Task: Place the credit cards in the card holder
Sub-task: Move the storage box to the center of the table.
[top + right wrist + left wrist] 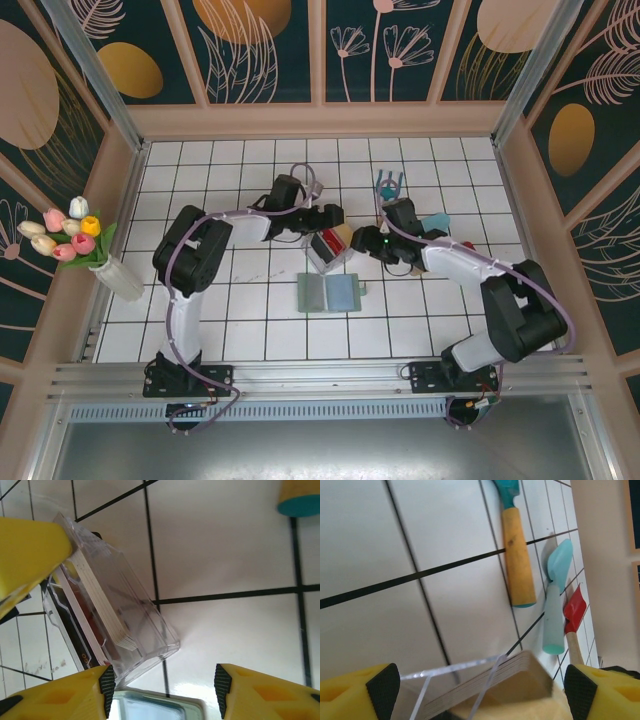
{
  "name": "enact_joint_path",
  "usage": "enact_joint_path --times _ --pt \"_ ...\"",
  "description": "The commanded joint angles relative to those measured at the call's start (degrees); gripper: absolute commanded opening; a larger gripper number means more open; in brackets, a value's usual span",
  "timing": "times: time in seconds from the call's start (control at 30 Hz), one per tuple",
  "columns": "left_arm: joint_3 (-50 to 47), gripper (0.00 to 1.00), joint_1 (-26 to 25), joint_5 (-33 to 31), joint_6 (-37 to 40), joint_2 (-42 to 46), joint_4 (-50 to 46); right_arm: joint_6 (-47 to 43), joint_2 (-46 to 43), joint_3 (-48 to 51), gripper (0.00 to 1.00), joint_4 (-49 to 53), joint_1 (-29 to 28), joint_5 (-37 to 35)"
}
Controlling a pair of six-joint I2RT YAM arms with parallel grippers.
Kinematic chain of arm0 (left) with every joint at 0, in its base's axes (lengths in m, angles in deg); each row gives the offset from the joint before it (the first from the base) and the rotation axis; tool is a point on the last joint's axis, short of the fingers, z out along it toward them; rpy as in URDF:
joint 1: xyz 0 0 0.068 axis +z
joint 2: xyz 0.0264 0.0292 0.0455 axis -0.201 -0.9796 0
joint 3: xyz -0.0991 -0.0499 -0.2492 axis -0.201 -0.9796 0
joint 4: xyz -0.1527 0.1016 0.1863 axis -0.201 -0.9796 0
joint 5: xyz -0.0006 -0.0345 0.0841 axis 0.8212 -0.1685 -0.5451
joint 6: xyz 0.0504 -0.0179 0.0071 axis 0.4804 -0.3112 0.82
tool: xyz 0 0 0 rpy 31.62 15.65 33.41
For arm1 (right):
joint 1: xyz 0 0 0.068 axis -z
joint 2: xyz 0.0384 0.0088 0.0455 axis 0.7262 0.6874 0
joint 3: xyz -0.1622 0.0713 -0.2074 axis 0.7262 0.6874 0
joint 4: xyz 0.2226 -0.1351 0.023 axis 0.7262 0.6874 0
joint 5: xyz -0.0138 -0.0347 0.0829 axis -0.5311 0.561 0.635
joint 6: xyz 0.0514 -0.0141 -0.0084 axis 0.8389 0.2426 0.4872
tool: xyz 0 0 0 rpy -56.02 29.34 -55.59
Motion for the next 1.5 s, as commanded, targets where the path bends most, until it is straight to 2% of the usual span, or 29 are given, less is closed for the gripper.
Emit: enact_joint_path --times 0.0,0.2,0.3,0.37,0.47,0.57,0.7,0.8,1.0,1.3,1.47 --pt "2.03 0.88 -0.3 -1.68 -0.3 1.2 -2.38 -0.19 -3.77 0.73 0.59 2.77 0.91 -3.27" --pt "-2.24 0.91 -0.32 -16.02 1.93 11.05 -10.06 -6.24 -4.23 -3.36 0.62 6.14 0.88 -2.52" --pt "-7.6 0.87 -0.29 -22.31 -0.12 17.31 -11.13 -9.1 -2.7 -6.63 0.62 8.45 0.51 -2.95" --pt "-10.66 0.8 -0.32 -24.64 -1.13 20.72 -12.0 -10.66 -1.74 -8.31 0.62 9.68 -0.01 -4.35" --pt "-14.92 0.66 -0.26 -24.93 -3.99 24.66 -12.13 -12.77 0.18 -10.92 0.62 11.33 -1.0 -6.07" --pt "-20.1 0.56 -0.29 -23.73 -7.0 26.34 -9.95 -15.75 2.56 -13.77 0.63 13.26 -2.58 -8.11" --pt "-21.76 0.52 -0.48 -21.01 -8.91 25.03 -8.61 -19.52 6.64 -18.31 0.63 16.56 -5.29 -12.48" --pt "-22.11 0.52 -0.45 -20.28 -9.39 23.76 -8.24 -20.85 9.18 -21.16 0.63 18.47 -6.73 -14.75" --pt "-21.1 0.59 -0.58 -17.36 -9.04 19.63 -6.59 -22.03 12.18 -23.87 0.63 19.47 -7.1 -16.5" --pt "-19.87 0.56 -0.52 -17.97 -9.02 14.9 -6.85 -24.46 16.0 -27.76 0.64 22.12 -7.54 -17.77" --pt "-18.03 0.55 -0.58 -18.18 -7.92 13.18 -7.79 -25.4 18.68 -30.58 0.64 24.64 -7.93 -21.17"
